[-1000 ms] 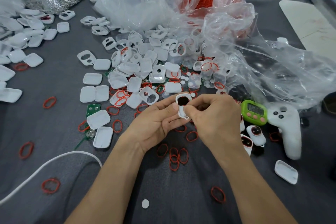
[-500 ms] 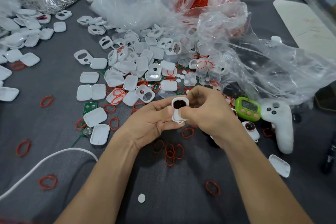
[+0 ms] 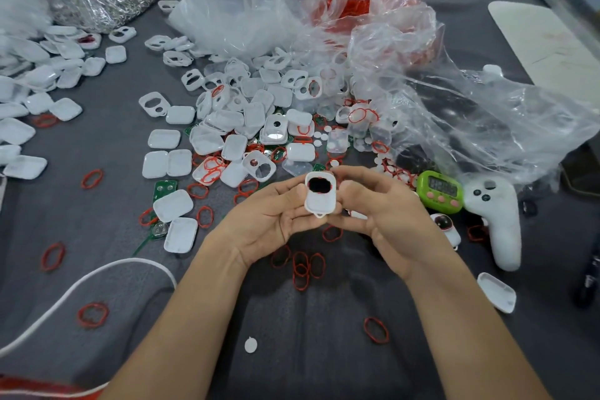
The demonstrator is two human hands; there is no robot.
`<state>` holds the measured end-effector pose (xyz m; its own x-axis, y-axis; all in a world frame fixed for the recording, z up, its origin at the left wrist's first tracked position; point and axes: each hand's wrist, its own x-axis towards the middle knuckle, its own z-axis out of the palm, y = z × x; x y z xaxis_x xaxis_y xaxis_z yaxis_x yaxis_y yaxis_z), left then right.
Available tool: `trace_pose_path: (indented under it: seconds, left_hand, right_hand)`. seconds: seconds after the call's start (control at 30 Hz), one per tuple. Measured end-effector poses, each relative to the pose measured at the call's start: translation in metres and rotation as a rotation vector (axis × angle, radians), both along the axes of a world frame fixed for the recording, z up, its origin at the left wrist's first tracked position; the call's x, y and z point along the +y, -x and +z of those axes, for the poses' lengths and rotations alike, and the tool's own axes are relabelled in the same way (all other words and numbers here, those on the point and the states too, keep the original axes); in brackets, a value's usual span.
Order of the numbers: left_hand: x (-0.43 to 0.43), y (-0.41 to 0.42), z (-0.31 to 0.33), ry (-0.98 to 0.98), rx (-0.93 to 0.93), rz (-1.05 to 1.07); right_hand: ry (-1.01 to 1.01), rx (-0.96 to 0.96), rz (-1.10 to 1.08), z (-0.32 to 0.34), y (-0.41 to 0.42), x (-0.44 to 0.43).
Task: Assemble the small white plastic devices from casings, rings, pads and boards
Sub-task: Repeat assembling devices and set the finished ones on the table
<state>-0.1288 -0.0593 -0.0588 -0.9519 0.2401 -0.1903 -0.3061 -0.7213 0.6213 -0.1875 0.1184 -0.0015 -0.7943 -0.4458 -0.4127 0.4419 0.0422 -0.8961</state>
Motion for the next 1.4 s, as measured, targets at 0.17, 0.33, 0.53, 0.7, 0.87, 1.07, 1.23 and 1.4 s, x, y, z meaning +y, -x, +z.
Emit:
trace_pose_path:
  seconds: [0.17, 0.33, 0.53, 0.7, 0.87, 1.07, 1.23, 1.4]
  left_hand:
    - [-0.001, 0.004, -0.002, 0.004, -0.016, 0.008]
    - [-0.001, 0.005, -0.005, -0.008, 0.000, -0.012]
    - [0.000, 0.005, -0.006, 0.004, 0.033, -0.016]
    - [0.001, 0.006, -0.006, 0.010, 0.034, 0.020]
    - [0.000, 0.006, -0.006, -0.014, 0.029, 0.054]
    - [0.001, 0.006, -0.006, -0.033, 0.027, 0.050]
    - [0.001, 0.006, -0.005, -0.027, 0.035, 0.068]
    - [0.000, 0.005, -0.005, -0.049, 0.043, 0.073]
  right_hand:
    - [-0.063, 0.038, -0.002, 0.000, -0.002, 0.003]
    - [-0.108, 0.138, 0.062, -0.009, -0.005, -0.003]
    - [-0.200, 0.268, 0.046, -0.016, -0.009, -0.018]
    - [-0.325, 0.389, -0.030, -0.016, -0.014, -0.027]
    - [-0.325, 0.362, -0.023, -0.013, -0.015, -0.033]
    - [-0.227, 0.221, -0.053, -0.015, -0.015, -0.033]
    - [-0.261, 0.262, -0.110, -0.018, -0.021, -0.040]
    - [-0.220, 0.237, -0.103, -0.019, -0.024, -0.041]
